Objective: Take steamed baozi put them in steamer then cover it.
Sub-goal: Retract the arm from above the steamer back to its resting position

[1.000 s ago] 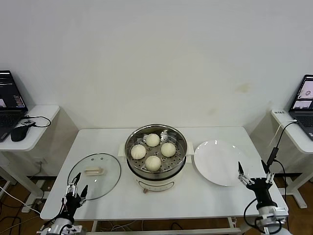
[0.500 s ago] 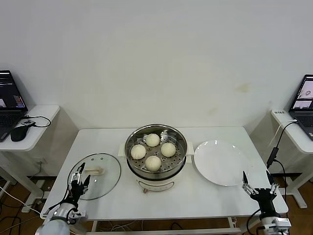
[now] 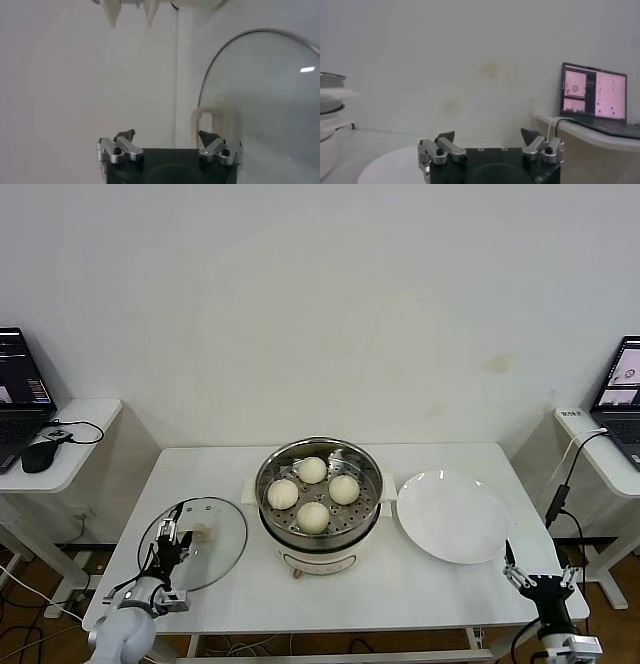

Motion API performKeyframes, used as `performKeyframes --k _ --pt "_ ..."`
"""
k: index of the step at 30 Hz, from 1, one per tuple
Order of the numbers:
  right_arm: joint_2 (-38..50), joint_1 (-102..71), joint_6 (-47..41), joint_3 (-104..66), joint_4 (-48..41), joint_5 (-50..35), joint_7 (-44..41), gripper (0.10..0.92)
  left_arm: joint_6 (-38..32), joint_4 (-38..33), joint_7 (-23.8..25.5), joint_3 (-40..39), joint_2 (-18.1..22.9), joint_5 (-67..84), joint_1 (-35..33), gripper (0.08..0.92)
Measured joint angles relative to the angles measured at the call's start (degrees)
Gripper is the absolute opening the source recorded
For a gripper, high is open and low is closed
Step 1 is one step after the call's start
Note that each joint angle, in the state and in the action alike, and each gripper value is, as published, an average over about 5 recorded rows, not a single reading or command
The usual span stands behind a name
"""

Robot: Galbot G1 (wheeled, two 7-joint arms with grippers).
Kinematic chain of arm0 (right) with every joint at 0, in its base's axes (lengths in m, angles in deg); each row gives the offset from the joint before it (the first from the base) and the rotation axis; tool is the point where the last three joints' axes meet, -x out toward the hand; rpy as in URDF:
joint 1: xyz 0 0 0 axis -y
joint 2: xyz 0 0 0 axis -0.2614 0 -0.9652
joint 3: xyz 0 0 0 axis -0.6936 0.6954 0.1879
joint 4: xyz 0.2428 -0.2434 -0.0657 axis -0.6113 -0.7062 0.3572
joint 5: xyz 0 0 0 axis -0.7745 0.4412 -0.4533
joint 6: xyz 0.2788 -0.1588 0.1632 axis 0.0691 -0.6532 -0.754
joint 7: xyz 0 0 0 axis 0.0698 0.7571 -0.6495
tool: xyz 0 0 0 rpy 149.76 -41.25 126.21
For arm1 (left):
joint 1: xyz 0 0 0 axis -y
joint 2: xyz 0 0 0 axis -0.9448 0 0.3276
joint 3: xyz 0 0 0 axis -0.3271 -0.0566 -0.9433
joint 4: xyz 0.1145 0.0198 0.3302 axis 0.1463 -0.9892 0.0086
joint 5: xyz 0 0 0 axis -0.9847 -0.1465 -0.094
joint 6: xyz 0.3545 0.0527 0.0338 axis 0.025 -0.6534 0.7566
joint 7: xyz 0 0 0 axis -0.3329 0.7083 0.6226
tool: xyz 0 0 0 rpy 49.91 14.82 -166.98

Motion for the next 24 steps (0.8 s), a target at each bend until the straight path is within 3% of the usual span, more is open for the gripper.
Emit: performKeyframes --k 7,24 --pt "-0.26 0.1 0.12 0.0 -0.32 0.08 -0.17 0.823 -0.05 3.6 -0.01 -0.63 0.28 -0.38 2.97 0.801" --pt "-0.7 -0.17 0.83 0.26 -1.03 0.6 -0.43 0.823 0.26 7.1 0.57 -1.56 0.24 -0.23 5.24 0.325"
